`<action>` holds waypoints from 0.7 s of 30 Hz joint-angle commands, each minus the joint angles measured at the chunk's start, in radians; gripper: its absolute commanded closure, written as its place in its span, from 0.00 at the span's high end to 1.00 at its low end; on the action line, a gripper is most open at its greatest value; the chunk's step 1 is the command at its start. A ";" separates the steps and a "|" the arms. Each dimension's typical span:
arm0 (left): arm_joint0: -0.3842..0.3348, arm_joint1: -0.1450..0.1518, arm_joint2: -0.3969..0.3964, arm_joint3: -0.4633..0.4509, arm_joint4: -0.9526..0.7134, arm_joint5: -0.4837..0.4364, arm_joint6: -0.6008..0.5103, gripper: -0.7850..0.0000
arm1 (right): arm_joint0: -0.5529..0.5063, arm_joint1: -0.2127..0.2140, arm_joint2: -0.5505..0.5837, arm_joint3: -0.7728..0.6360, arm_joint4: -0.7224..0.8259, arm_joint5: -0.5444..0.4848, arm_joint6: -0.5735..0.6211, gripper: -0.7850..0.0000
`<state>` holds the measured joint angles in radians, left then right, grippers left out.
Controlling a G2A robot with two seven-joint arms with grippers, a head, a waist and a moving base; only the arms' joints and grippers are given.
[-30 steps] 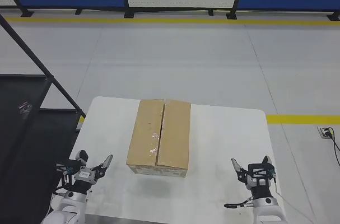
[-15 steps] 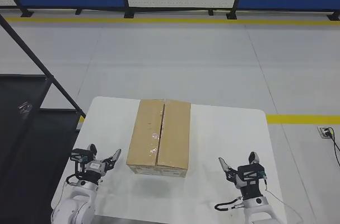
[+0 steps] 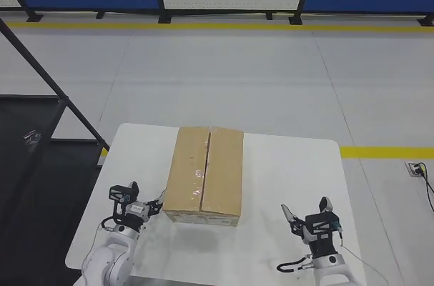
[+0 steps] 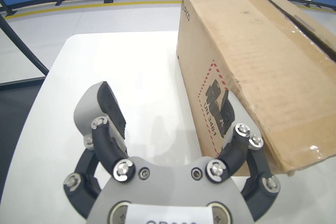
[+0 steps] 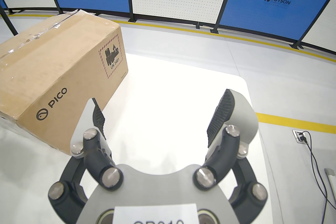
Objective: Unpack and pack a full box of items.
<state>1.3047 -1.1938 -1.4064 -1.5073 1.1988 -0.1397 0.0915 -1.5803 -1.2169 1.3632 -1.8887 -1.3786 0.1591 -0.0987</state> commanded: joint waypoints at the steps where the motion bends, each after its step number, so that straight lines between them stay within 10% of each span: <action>1: -0.006 -0.002 0.009 0.003 -0.006 -0.005 -0.007 1.00 | -0.005 -0.001 0.006 0.005 0.005 -0.003 -0.002 1.00; 21: -0.035 -0.014 0.070 0.028 0.039 -0.032 -0.019 1.00 | -0.061 -0.008 0.060 -0.005 0.020 -0.024 -0.038 1.00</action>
<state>1.2647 -1.2086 -1.3305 -1.4834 1.2402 -0.1695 0.0706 -1.6401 -1.2243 1.4201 -1.8933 -1.3587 0.1383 -0.1361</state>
